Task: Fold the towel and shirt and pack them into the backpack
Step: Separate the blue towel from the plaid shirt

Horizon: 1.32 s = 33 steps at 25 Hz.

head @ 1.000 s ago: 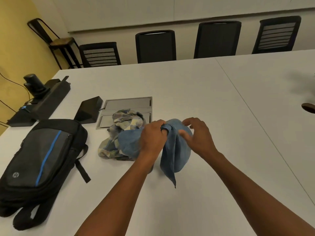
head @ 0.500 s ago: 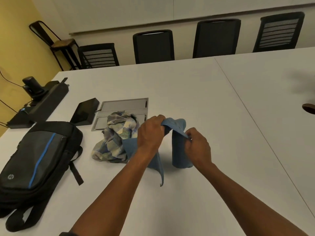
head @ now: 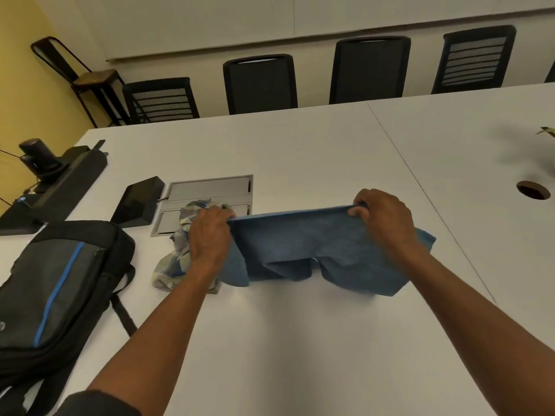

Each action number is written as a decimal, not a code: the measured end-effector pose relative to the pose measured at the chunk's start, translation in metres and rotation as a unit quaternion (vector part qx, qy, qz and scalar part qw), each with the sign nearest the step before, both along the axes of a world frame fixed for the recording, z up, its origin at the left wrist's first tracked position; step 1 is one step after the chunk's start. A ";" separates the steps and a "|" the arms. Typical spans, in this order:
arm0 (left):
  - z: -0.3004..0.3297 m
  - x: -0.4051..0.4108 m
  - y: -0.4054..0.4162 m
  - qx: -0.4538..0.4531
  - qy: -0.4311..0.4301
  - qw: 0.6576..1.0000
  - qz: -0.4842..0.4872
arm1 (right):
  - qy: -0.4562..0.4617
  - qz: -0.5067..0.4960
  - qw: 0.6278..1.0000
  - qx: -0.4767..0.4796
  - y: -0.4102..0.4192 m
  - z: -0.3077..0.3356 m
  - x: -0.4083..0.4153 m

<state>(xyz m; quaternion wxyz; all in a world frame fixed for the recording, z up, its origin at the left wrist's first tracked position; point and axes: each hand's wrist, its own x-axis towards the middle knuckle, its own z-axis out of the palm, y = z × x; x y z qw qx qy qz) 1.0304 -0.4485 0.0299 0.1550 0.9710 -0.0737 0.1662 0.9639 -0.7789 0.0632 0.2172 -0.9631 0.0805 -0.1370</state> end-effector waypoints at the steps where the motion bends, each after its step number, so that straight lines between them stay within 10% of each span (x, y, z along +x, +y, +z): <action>1: 0.003 0.003 0.003 -0.001 0.003 1.000 0.016 | 0.016 -0.003 1.000 -0.006 -0.008 0.000 0.004; 9: 0.011 0.031 0.012 0.118 -0.003 0.990 0.073 | 0.123 -0.095 0.968 -0.199 -0.040 -0.014 0.022; 16: 0.037 0.065 -0.027 0.059 0.095 0.988 0.108 | -0.003 -0.168 0.985 0.042 -0.052 0.018 0.052; 26: 0.075 0.114 -0.053 -0.176 -0.026 0.981 0.073 | -0.161 -0.177 0.965 0.107 -0.077 0.044 0.091; 33: 0.060 0.090 -0.041 -0.159 -0.057 0.986 0.017 | -0.182 -0.187 0.959 0.112 -0.084 0.018 0.063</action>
